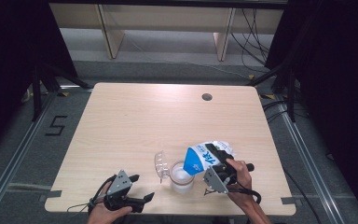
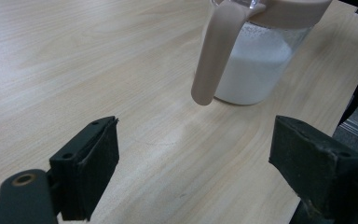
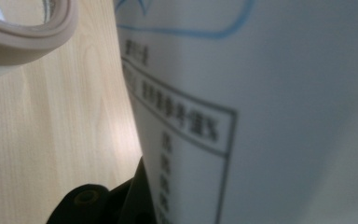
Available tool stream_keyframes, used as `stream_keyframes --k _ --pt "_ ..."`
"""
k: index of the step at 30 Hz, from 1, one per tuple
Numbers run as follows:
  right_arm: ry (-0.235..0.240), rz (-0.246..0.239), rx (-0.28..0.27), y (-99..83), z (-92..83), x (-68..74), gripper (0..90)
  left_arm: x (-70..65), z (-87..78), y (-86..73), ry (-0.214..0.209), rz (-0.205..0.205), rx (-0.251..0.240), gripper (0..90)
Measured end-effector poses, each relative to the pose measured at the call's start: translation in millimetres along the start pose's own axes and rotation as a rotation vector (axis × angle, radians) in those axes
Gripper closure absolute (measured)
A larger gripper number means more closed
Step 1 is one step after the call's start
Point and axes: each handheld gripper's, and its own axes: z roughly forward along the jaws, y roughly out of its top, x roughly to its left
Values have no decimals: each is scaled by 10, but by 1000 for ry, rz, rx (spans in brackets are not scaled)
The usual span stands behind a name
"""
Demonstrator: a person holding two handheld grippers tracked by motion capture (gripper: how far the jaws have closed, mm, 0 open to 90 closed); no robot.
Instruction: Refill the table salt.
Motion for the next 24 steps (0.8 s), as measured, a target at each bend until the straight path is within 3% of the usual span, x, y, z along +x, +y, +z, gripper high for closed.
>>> stream_keyframes --k 4,5,7,15,16,24 --pt "20 87 10 -61 6 -47 794 2 -1 1 -1 1 -1 151" --pt "31 106 -5 -83 24 -57 794 -10 3 -5 0 -25 -2 151" --pt "50 159 11 -97 20 -51 795 -5 7 -6 -3 -26 -9 151" --pt "101 277 -16 -197 86 -103 800 -5 3 -5 0 -28 -5 151" --pt "108 315 -13 -210 85 -103 801 13 1 -3 3 -5 -2 151" --pt "186 571 -49 -381 180 -113 808 10 6 -5 3 -11 -5 151"
